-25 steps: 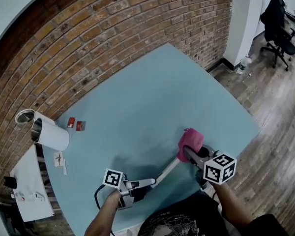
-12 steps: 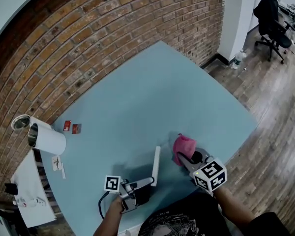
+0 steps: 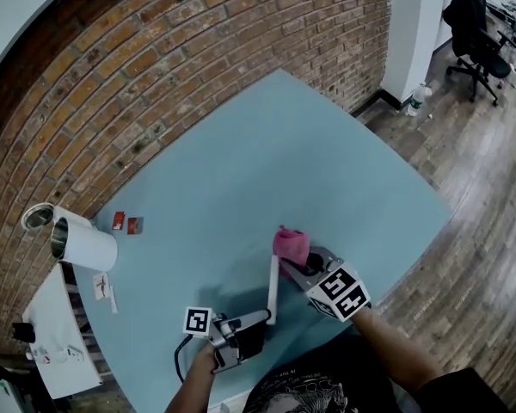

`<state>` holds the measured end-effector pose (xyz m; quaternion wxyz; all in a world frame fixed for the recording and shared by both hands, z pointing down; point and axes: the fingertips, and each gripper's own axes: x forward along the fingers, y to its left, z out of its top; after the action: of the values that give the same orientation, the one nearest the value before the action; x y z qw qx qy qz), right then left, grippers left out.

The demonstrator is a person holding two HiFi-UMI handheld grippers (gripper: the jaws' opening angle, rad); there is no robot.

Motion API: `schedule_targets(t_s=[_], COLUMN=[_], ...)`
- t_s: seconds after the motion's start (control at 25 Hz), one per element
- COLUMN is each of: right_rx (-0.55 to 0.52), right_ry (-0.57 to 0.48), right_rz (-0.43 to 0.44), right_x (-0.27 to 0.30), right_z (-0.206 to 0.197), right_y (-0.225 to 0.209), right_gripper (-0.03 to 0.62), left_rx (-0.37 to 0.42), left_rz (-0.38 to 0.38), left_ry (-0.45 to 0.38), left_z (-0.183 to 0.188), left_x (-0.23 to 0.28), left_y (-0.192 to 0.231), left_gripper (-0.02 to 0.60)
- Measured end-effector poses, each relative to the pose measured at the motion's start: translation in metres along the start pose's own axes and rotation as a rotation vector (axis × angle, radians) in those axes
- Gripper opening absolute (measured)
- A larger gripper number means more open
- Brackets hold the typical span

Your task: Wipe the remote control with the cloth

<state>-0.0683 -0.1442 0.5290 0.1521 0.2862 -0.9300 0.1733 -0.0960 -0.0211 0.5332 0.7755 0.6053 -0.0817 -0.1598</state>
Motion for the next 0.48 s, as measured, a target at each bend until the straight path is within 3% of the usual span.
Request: schedule_targets(t_s=[0.48], right_rx=[0.026], right_ry=[0.002], right_rz=[0.057], right_x=[-0.008], right_z=[-0.009], right_y=[0.019], right_gripper=[0.066], left_rx=[-0.009], left_rz=[-0.023], left_ry=[-0.012], left_z=[0.003], left_x=[0.004], left_y=[-0.001], left_gripper=[0.253])
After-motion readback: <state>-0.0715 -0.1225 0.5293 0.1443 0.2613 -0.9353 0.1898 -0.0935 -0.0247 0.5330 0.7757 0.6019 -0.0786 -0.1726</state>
